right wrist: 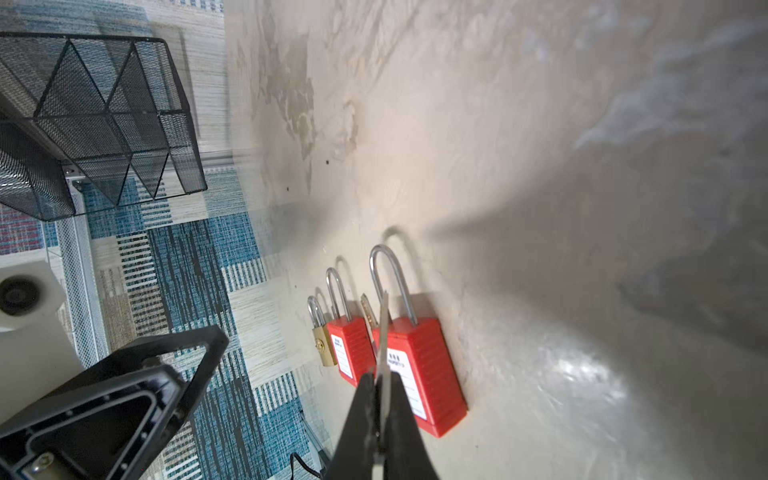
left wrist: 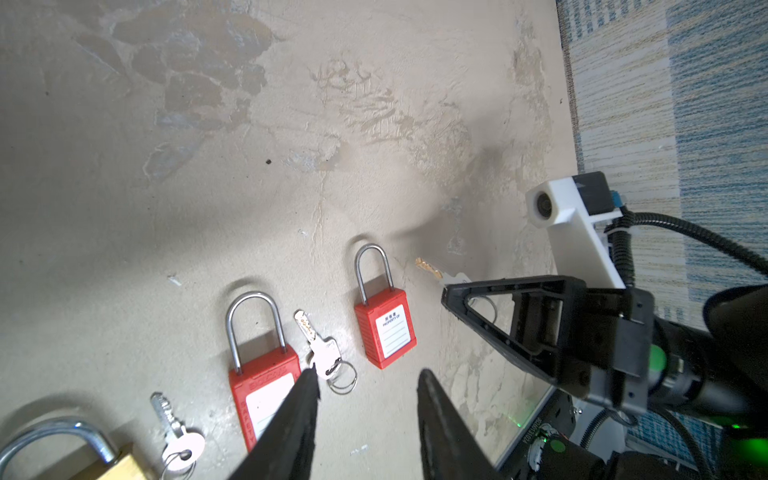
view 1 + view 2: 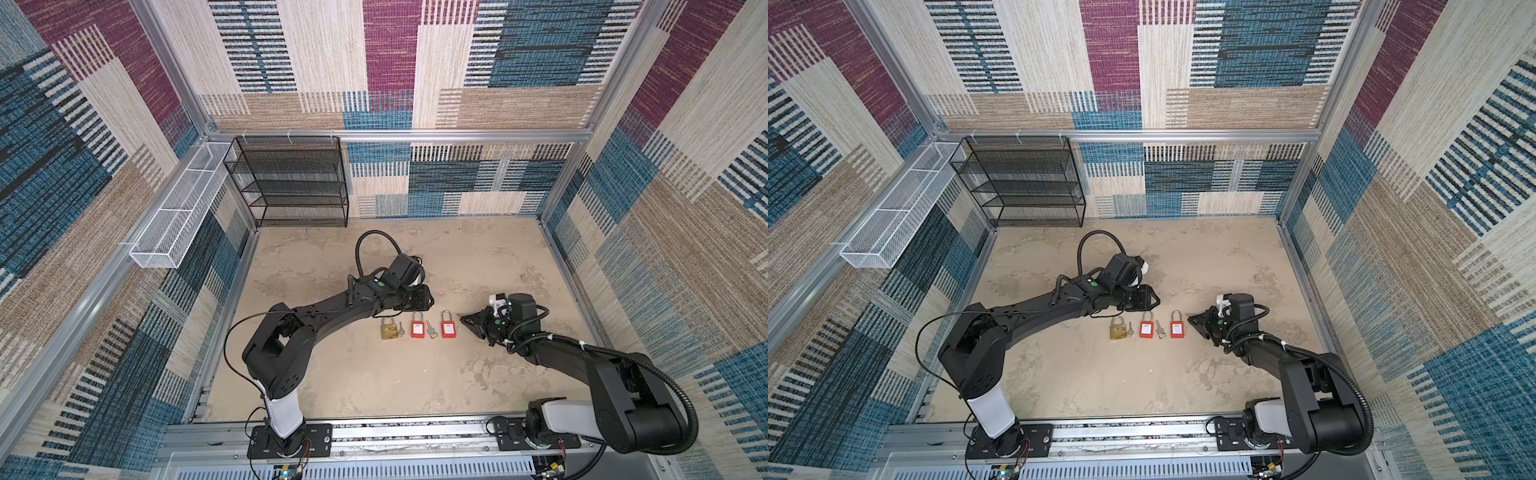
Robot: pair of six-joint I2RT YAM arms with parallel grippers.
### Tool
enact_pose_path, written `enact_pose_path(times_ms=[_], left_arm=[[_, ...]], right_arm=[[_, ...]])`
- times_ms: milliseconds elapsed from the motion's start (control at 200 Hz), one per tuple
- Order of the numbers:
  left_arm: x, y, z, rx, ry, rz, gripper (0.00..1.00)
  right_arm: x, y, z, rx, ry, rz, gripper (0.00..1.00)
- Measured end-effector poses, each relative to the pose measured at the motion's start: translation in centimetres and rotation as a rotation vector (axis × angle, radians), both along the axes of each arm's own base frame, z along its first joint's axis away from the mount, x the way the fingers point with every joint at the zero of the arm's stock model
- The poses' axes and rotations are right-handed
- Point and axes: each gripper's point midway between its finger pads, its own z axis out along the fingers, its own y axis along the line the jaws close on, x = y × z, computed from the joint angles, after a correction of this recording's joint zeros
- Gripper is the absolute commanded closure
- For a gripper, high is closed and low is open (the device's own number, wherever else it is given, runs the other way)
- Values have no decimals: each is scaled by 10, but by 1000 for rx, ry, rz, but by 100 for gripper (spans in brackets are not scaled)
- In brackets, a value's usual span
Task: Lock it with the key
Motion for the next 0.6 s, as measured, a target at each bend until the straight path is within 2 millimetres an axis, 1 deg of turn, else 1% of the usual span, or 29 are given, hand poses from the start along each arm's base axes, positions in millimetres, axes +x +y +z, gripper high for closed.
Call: enact_pose_path(times_ms=[105,160,175,195,260,316,376,446,511,601], left_arm=[[0,1,-1,0,3,0,59],[-1,0,-1,-4,6,-4,59],[-1,0,0,-6,7,-6,59],[-2,-1,0,-9,10,-9,59],[-2,-2,0,-11,13,-12,60],[-2,-2,0,-12,13,-13,59],[-2,-2,1,-13,12,-13,60],[-1,-2,1,-13,11,-13,60],[-1,-2,2,-14,10,-12,60],[0,-2,3,-15,9,-10,60]], right_arm=[[-4,0,-9,-7,26,-5,99],[-6,1,-13,-8,39,-4,96],[-6,1,-14,-9,42,-4,94],[-6,1,-14,-10,44,-4,88],[-7,1,-16,-12,49,-5,61],[-6,1,-15,-14,47,-6,49],[-5,0,-14,-27,40,-13,41],[-1,-2,-8,-48,19,-29,33],[2,-5,-1,-77,-6,-46,29],[5,-10,4,-118,-25,-62,28]])
